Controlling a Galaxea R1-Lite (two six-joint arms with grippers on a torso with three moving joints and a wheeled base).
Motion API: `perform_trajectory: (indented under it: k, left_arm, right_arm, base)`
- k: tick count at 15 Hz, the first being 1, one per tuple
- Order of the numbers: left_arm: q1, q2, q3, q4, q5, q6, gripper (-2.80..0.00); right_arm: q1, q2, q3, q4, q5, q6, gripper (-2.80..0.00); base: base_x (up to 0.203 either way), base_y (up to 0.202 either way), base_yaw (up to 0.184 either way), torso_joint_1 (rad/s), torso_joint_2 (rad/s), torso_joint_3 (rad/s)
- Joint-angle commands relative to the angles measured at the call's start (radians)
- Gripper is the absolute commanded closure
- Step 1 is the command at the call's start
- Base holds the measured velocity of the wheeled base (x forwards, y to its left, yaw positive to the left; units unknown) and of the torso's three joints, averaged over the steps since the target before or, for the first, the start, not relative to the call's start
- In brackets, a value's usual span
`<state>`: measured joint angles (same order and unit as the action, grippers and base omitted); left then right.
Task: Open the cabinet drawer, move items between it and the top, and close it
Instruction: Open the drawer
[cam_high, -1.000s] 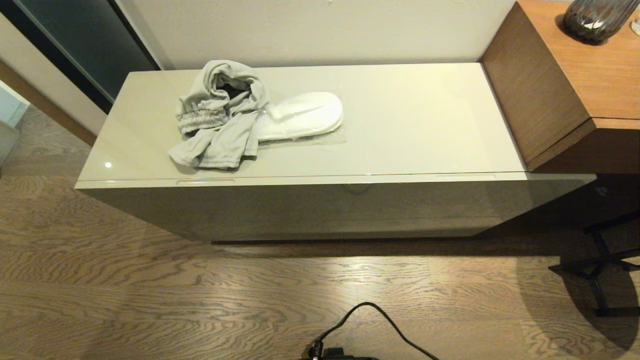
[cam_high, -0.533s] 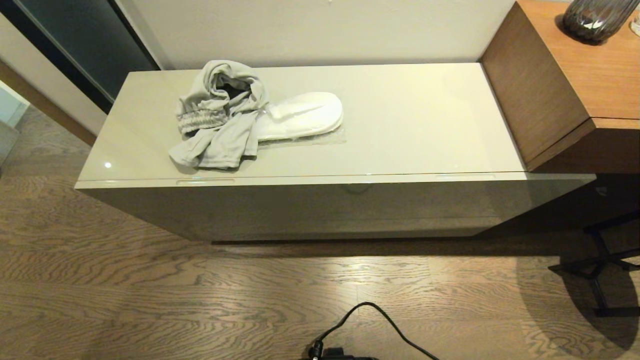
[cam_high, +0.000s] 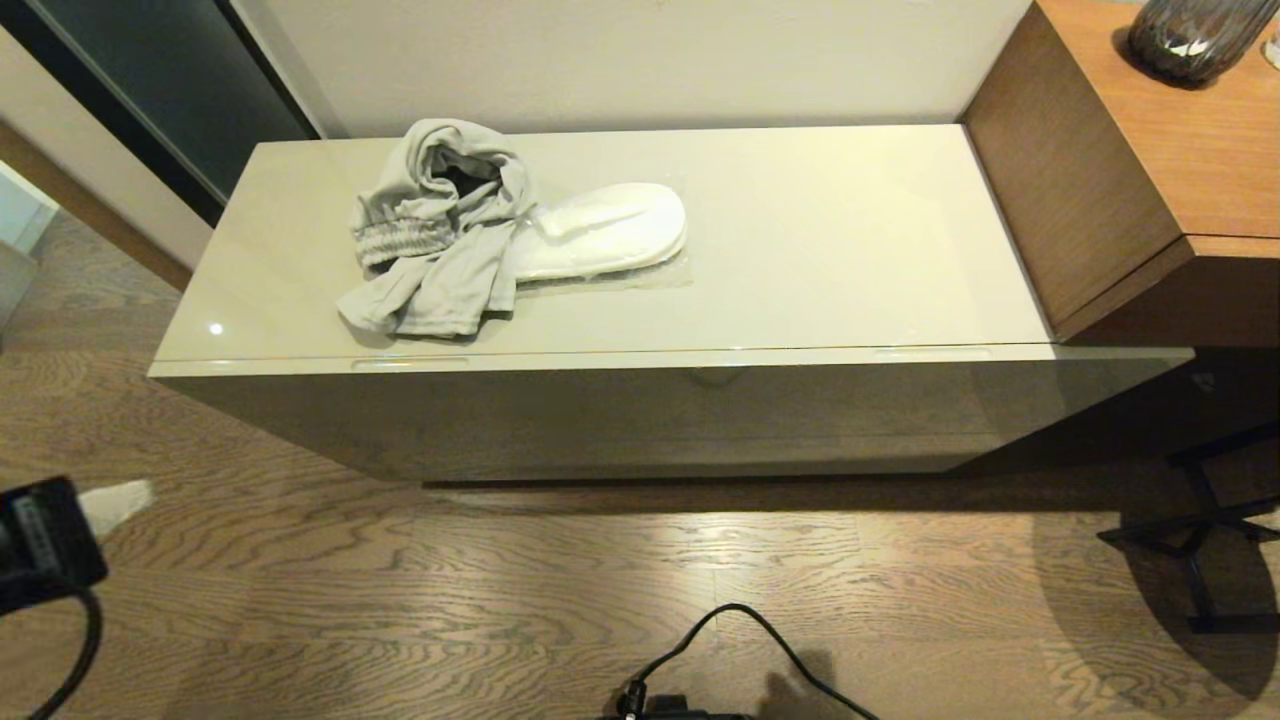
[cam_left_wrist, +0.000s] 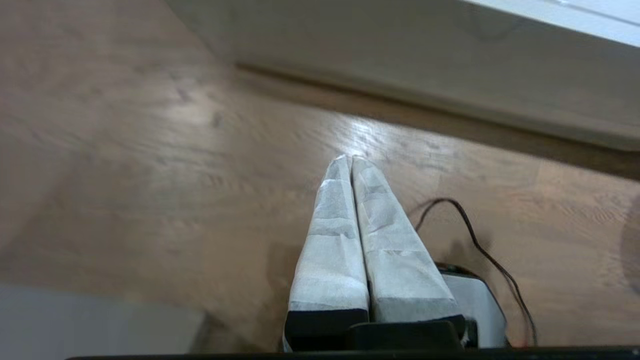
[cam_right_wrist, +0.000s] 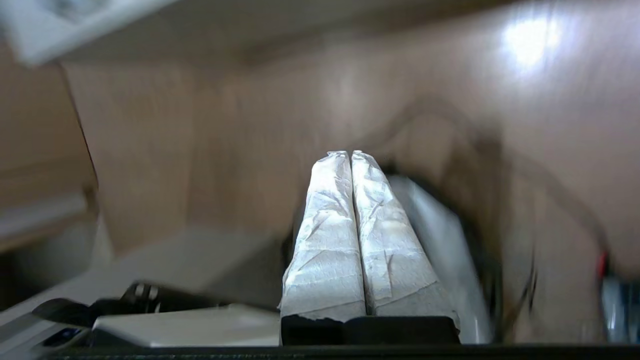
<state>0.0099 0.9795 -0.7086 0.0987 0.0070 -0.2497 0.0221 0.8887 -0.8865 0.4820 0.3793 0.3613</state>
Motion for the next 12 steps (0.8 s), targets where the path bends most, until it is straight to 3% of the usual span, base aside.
perform_trajectory:
  k: [1,4,6,9,12]
  left_arm:
    - [-0.003,0.285,-0.008,-0.160,-0.009,-0.014,0.00]
    - [-0.023,0.525,-0.018,-0.466,-0.017,-0.024,0.00]
    - [-0.034,0.635,-0.045,-0.589,-0.024,-0.028,0.00]
    - [-0.036,0.679,-0.147,-0.612,-0.030,-0.034,0.00]
    - [-0.036,0.674,-0.140,-0.622,-0.028,-0.051,0.00]
  right_arm:
    - [0.026,0.298,-0.008,-0.047,0.005,0.008,0.00]
    - [0.056,0.459,0.002,-0.219,-0.005,0.012,0.00]
    - [0.059,0.594,-0.057,-0.288,-0.034,0.012,0.00]
    - [0.095,0.733,-0.183,-0.354,-0.143,0.059,0.00]
    - [0.108,0.789,-0.233,-0.449,-0.195,0.123,0.00]
  base:
    - [0.000,0.000,0.000,0.000,0.00,0.000]
    - [0.000,0.000,0.000,0.000,0.00,0.000]
    - [0.000,0.000,0.000,0.000,0.00,0.000]
    - [0.000,0.000,0.000,0.000,0.00,0.000]
    - [0.000,0.000,0.000,0.000,0.00,0.000]
